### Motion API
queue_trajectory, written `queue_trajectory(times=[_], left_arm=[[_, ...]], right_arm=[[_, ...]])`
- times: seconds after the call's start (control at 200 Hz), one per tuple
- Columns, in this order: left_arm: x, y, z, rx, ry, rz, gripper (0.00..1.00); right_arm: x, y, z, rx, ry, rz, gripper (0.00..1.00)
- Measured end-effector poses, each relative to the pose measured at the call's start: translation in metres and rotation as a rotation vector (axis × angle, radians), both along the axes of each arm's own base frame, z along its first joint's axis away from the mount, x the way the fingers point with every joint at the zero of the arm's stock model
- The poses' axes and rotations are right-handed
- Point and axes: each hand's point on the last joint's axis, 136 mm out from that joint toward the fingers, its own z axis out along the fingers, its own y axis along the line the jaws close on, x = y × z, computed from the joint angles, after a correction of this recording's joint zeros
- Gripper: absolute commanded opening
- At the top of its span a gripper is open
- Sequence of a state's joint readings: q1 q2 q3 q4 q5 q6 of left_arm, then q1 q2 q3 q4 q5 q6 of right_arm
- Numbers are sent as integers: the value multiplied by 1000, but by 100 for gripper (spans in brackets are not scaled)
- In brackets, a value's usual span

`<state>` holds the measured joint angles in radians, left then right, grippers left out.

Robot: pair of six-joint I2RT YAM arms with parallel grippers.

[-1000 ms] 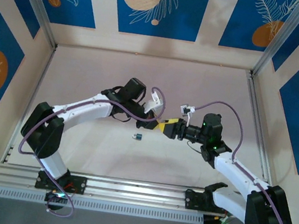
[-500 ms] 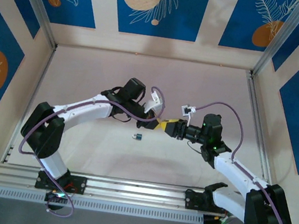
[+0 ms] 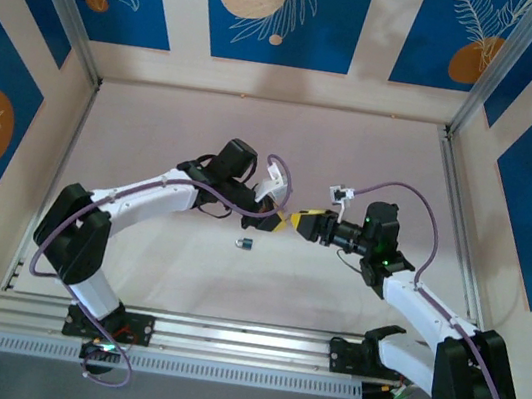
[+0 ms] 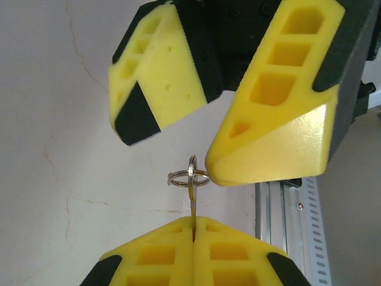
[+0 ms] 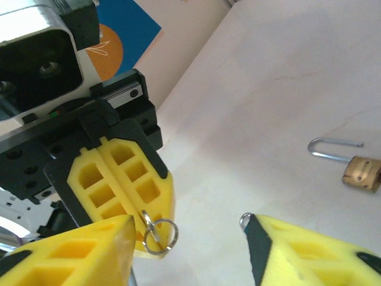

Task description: Unlock with the key

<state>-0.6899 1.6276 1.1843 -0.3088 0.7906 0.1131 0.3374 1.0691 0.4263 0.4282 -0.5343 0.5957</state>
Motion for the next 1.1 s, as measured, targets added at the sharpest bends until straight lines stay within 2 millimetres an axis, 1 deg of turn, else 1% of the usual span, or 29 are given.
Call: queue_trajectory(times=[0.115,0.275,0.41,0.545,0.635,0.705,0.785,0.905,1.016,1.101], left_arm=[[1,3,-3,23,-1,15,0],[2,4,-6,37,0,24,0],[2,5,-7,43,0,29,0],[2,6,-7,46,-3,26,0],[1,7,-7,51,-9,23,0],[1,8,-7,53,-11,22,0],[1,9,-8,58,-11,22,0],[0,10,-9,64,-4,22,0],[-1,10,-10,68,1,22,0],[-1,10,-10,68,2,21,0]], right_arm=[[-2,2,0,-1,1,2,60],[-13,14,-2,-13,5,49,59],[-12,19,-5,-45,5,55,57],[-7,13,-15,-99,25,16,54],[-2,3,-28,-150,55,-33,53],[2,-5,-36,-190,77,-72,54],[6,-12,-40,-220,85,-118,54],[9,-19,-37,-234,76,-160,55],[9,-16,-30,-211,68,-150,55],[8,-11,-19,-153,55,-123,52]])
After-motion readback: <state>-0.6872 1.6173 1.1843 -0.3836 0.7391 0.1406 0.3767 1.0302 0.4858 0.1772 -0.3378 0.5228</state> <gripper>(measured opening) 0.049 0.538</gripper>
